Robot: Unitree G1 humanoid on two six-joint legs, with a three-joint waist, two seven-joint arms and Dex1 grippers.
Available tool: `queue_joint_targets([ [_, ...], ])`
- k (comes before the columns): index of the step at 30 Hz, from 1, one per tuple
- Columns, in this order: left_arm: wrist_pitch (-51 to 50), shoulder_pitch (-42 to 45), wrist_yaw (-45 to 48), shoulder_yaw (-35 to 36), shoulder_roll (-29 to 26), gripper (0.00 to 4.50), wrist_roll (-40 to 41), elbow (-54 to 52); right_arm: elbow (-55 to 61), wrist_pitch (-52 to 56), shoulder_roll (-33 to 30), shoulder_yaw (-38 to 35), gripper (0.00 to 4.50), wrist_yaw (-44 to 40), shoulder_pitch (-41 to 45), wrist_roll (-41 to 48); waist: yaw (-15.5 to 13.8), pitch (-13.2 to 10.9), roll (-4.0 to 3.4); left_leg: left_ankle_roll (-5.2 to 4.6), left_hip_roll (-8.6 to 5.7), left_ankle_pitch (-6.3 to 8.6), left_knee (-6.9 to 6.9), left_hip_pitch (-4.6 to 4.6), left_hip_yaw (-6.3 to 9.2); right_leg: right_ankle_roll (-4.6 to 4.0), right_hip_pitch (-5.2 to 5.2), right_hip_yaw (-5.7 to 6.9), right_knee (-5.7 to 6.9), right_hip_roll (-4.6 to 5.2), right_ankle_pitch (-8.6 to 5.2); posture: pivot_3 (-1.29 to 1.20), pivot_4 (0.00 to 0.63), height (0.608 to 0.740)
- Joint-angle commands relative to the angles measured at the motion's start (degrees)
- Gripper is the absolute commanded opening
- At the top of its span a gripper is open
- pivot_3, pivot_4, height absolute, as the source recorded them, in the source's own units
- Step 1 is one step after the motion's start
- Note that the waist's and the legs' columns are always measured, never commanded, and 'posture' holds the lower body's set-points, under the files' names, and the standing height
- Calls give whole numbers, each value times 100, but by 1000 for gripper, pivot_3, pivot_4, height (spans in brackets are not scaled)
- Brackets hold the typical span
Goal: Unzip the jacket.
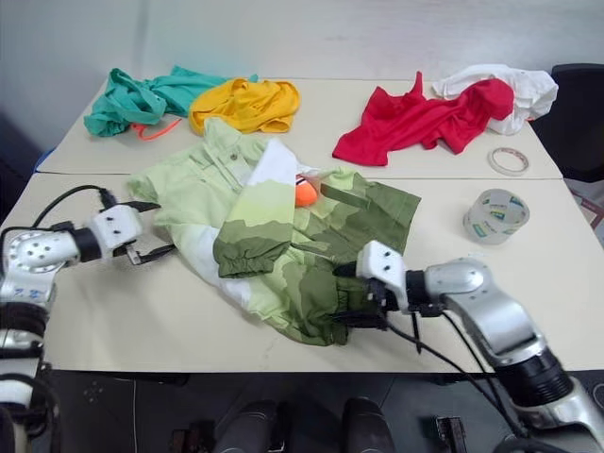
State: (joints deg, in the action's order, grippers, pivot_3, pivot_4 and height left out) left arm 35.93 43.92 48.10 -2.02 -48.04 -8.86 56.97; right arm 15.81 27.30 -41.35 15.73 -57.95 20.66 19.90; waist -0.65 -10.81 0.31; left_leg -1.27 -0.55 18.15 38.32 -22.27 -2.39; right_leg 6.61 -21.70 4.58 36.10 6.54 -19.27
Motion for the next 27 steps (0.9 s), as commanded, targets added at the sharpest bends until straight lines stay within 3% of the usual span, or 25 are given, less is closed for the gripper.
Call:
queue_joint_targets([
  [1,146,265,16,-402,162,4090,-419,668,148,122,118,-26,3845,355,-81,-252,-7,0,0,-2,-3,-1,3,1,0,1,1,1,3,1,0,0,150,740],
  [4,144,394,328,-564,348,3298,-452,968,128,-35,140,-106,2902,448,-183,-378,-34,1,1,-6,-7,-3,17,6,1,2,9,1,13,3,1,0,150,740],
  [7,13,351,1043,-587,479,2173,-245,1034,179,-174,20,-322,1719,384,-377,-341,-66,3,4,-10,-7,-1,41,6,5,3,11,-1,35,5,1,0,150,740],
  [10,-1319,173,2383,-194,700,1187,612,775,152,-547,-233,-712,722,-5,-665,-134,-78,11,-5,-22,-12,7,53,6,7,3,14,-1,43,10,1,0,150,740],
  [12,-2432,-335,3278,-116,633,546,1215,-229,58,-819,-354,-1110,86,-372,-904,195,-50,13,-8,-32,-18,14,58,5,6,3,16,-3,43,13,1,0,150,740],
  [13,-2832,-768,3587,-153,516,152,1478,-1021,-27,-901,-440,-1303,0,-512,-1010,301,-33,13,-9,-35,-17,19,60,5,6,3,19,-4,41,13,1,0,150,740],
  [14,-3263,-1236,3783,-186,373,34,1720,-1863,-146,-1020,-540,-1497,0,-679,-1122,381,3,14,-10,-39,-17,25,62,7,7,3,21,-7,42,16,2,0,150,740],
  [16,-4150,-2175,3849,-172,63,34,2198,-3531,-493,-1287,-790,-1825,0,-969,-1341,377,91,17,-16,-44,-17,36,62,10,9,3,26,-18,38,25,2,0,150,740],
  [20,-5321,-3666,3493,156,-309,34,2948,-5862,-1246,-1931,-1244,-2302,0,-1458,-1668,246,155,17,-21,-49,-19,42,61,15,20,3,42,-22,21,84,1,0,150,740],
  [27,-5540,-5213,2306,620,-115,34,3099,-7748,-2329,-2510,-1698,-2757,0,-1870,-1817,159,56,1,-42,-50,-17,42,62,36,33,3,85,-18,-35,90,1,0,150,740],
])
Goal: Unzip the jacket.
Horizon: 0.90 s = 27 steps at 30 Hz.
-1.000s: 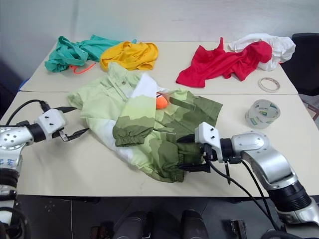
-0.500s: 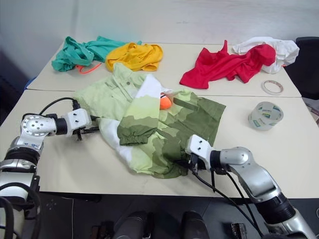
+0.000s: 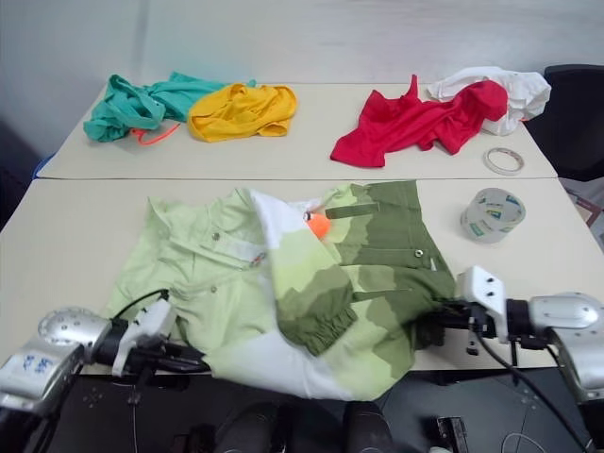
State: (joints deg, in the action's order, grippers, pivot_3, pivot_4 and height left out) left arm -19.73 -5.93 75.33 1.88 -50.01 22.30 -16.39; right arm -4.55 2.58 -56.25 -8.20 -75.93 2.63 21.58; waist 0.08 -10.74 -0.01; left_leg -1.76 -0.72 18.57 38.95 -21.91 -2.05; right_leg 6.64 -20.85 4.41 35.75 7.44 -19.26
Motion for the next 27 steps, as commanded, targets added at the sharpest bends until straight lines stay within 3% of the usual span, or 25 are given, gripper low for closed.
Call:
queue_joint_targets([
  [1,145,-300,-600,272,171,34,-74,-476,-256,222,-184,-469,0,-159,-9,272,-29,-11,-19,0,0,1,-2,15,3,0,20,2,-9,1,0,0,150,740],
  [4,237,-428,-926,419,300,34,-50,-547,-75,784,-99,-714,0,-307,-36,847,-33,-19,-32,-3,0,15,-5,36,3,0,42,1,-20,4,0,0,150,740],
  [5,209,-489,-956,527,291,0,38,-561,-13,813,-152,-708,682,-402,-88,852,-26,-20,-34,-1,1,16,-7,36,3,0,41,2,-21,4,0,0,150,740],
  [6,211,-539,-985,655,268,0,108,-570,88,914,-225,-719,947,-485,-167,878,-21,-20,-34,0,1,16,-12,38,3,0,40,2,-22,4,0,0,150,740],
  [9,-57,-665,-1051,1014,-99,635,75,-699,855,2430,-642,-893,1940,-386,-136,1614,-8,-31,-50,2,1,18,-22,39,2,-2,37,3,-27,3,-1,0,150,740],
  [11,-387,-582,-1128,1323,-216,1219,395,-907,1144,3315,-882,-981,2607,-340,333,2255,18,-37,-63,2,1,18,-23,39,1,-2,37,2,-29,4,-1,0,150,740],
  [14,-1184,-698,-943,1788,-483,2137,1091,-1165,1173,3957,-1141,-974,3611,-298,901,2550,13,-37,-63,7,6,21,-27,41,1,-2,34,1,-29,4,-1,0,150,740],
  [17,-1179,-1031,-657,2167,-628,3029,1183,-1104,1042,4420,-1220,-710,4500,-186,1627,2635,17,-37,-61,11,7,23,-67,46,0,-10,28,3,-48,4,-5,0,150,740],
  [19,-1082,-921,-818,2276,-477,3669,1224,-959,1000,4559,-910,-370,4500,130,2229,2520,17,-38,-64,12,6,23,-81,45,-3,-14,25,4,-63,3,-7,0,150,740],
  [25,-877,-240,-1344,2316,166,3669,1454,-818,639,4661,503,1201,4500,1367,3288,1278,18,-35,-48,19,5,21,-84,41,-6,-13,22,11,-64,-3,-7,0,150,740],
  [27,-678,54,-1514,2192,364,3998,1365,-702,370,4885,910,1516,4500,1415,3524,1193,0,-36,-47,15,-1,17,-78,33,-9,-10,15,12,-57,-4,-5,0,150,740],
])
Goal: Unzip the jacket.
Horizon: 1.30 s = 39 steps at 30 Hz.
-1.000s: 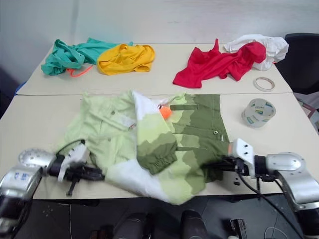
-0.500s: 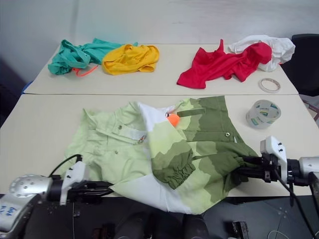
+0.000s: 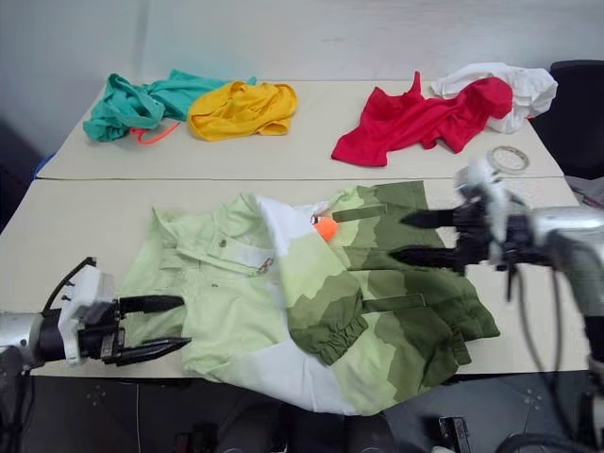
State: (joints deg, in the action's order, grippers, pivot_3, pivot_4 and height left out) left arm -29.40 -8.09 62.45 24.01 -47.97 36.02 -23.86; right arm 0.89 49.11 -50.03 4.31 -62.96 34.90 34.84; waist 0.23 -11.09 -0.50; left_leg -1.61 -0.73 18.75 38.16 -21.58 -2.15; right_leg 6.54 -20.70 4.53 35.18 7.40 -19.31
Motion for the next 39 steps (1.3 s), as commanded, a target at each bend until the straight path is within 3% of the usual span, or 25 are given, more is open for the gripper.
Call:
queue_joint_targets([
  [1,374,421,-306,-121,274,4185,-55,122,-332,427,530,388,4500,101,419,-81,-21,-1,2,-2,-3,-1,4,-4,1,0,-4,4,12,1,0,0,150,740],
  [2,419,506,-353,-188,347,4453,-75,166,-440,558,697,454,4500,88,498,-45,-16,-1,2,-4,-4,-3,4,-6,2,0,-3,7,30,1,0,0,150,740],
  [4,457,564,-329,-344,375,4481,-127,208,-575,648,932,652,4500,-85,590,-58,-7,0,4,-8,-9,-6,10,-8,2,2,-4,10,39,1,1,0,150,740],
  [7,338,576,-308,-369,293,4500,-2,153,-595,869,1259,916,3984,-318,726,24,-2,1,9,-10,-13,-5,9,-8,2,4,-4,10,40,1,2,0,150,740],
  [13,519,493,-530,-261,375,4500,-131,197,-767,901,1571,879,1963,-694,952,141,4,0,10,-10,-12,-6,11,-8,3,4,-4,10,42,1,2,0,150,740],
  [19,1039,617,-1122,-332,873,4500,-472,324,-1515,1112,2459,-437,44,-278,1581,993,11,0,10,1,-9,-18,11,-7,3,8,-8,10,49,-2,4,0,150,740],
  [25,1274,594,-1331,-521,1053,4500,-715,461,-3579,-304,3708,-1895,44,2096,2859,726,115,2,15,18,-11,-43,-2,-9,-7,8,-37,5,81,-2,4,0,150,740],
  [30,1502,737,-1384,-670,1155,4500,-884,731,-5512,-2265,4261,-3028,44,4602,3843,605,163,3,16,20,-14,-56,-5,-54,-7,7,-92,6,101,-2,4,0,150,740],
  [33,1585,815,-1404,-775,1187,4500,-955,833,-6168,-2929,4349,-3464,44,5310,4101,629,171,3,16,19,-15,-58,-6,-65,-3,7,-98,9,100,-7,4,0,150,740],
  [36,1643,895,-1432,-852,1213,4500,-991,913,-6485,-3391,4351,-3278,965,5590,4100,150,191,3,16,16,-16,-59,-8,-71,-4,7,-98,9,95,-22,4,0,150,740],
  [39,1701,987,-1499,-936,1230,4500,-1054,974,-6389,-4386,4129,-1959,1985,5191,3881,-1410,224,3,15,13,-16,-62,-7,-72,-5,7,-98,2,96,-17,4,0,150,740],
])
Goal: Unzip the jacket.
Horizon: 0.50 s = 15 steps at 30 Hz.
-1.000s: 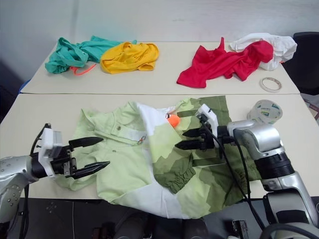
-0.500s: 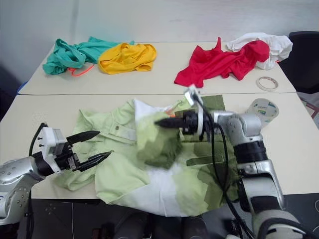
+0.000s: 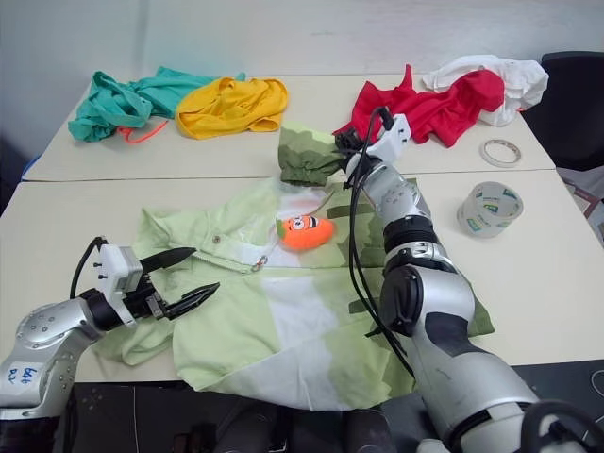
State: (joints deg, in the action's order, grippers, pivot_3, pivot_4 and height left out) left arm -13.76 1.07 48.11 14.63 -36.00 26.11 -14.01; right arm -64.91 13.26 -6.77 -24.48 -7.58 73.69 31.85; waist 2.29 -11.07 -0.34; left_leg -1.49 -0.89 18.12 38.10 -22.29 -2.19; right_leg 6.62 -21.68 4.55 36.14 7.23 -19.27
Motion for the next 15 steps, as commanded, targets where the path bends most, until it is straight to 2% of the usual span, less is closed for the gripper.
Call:
queue_joint_targets([
  [1,146,89,-77,-13,36,4500,-70,-1,207,-879,-253,1101,2363,-457,-28,-1321,46,0,0,0,0,-2,1,0,-1,0,-1,-3,0,11,0,0,150,740],
  [2,177,111,-91,-29,42,4500,-96,23,182,-732,-289,1029,2726,-506,-12,-1250,68,0,0,-2,0,-5,0,0,-2,0,-1,-5,3,12,0,0,150,740],
  [4,213,140,-101,-58,47,4500,-119,63,271,-306,-438,1064,3341,-1249,-34,-1161,83,0,0,-2,0,-7,1,3,0,0,2,-3,6,13,0,0,150,740],
  [7,233,167,-86,-100,26,4500,-141,103,858,-285,-824,1474,4371,-2992,-300,-1259,83,0,0,-2,2,-7,0,2,2,0,2,-2,5,12,0,0,150,740],
  [12,347,334,121,-162,-97,4500,-158,214,2104,-683,-1733,2469,4445,-5510,-999,-1679,45,0,0,-3,-2,-7,0,1,6,2,4,0,0,16,1,0,150,740],
  [13,133,354,313,-190,-187,4500,34,188,2350,-755,-1860,2652,4445,-6014,-1151,-1691,39,0,0,-3,-3,-6,0,1,6,3,4,0,-3,16,2,0,150,740],
  [15,298,487,551,-363,-369,4500,-173,332,2642,-809,-1990,3010,4445,-6657,-1343,-1815,46,1,1,-3,0,-6,2,2,6,4,8,3,-6,14,2,0,150,740],
])
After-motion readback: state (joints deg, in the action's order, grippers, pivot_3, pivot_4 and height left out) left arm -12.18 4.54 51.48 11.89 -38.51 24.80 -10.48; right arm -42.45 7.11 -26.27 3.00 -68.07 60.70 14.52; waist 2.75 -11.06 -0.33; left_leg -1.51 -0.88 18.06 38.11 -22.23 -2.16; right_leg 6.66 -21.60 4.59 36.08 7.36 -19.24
